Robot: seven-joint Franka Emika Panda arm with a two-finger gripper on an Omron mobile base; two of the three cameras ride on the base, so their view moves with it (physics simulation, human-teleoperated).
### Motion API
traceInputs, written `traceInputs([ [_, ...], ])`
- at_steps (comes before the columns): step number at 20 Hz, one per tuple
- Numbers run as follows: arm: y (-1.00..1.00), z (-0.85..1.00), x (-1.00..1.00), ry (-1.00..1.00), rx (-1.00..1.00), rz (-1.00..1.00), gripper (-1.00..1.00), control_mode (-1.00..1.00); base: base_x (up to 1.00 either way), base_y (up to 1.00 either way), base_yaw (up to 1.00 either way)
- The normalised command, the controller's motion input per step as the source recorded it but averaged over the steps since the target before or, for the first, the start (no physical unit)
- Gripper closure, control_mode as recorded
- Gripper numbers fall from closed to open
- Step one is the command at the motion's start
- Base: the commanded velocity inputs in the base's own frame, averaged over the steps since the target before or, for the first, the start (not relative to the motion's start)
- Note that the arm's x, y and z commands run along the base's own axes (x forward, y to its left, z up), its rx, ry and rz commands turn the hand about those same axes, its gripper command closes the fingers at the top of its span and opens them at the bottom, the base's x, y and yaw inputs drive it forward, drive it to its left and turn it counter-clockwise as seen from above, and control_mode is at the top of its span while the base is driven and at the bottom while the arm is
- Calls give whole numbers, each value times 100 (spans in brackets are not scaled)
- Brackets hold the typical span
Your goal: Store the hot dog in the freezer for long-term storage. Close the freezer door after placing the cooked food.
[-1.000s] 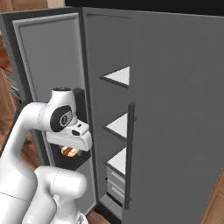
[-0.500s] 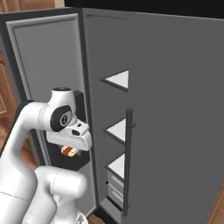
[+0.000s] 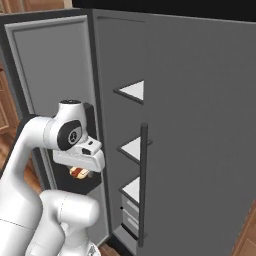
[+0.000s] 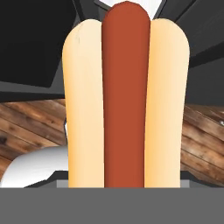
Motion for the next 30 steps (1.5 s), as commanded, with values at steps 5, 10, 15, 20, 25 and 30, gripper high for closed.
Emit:
traceInputs([
  [5,0,0,0,0,0,0,100,100,-7,-25,0],
  [10,0,0,0,0,0,0,100,100,-1,-33,0],
  [15,0,0,0,0,0,0,100,100,-4,-43,-4],
  [20,0,0,0,0,0,0,100,100,1,-14,-15],
  [25,0,0,0,0,0,0,100,100,30,-1,-8],
  [30,0,0,0,0,0,0,100,100,40,-1,-6],
])
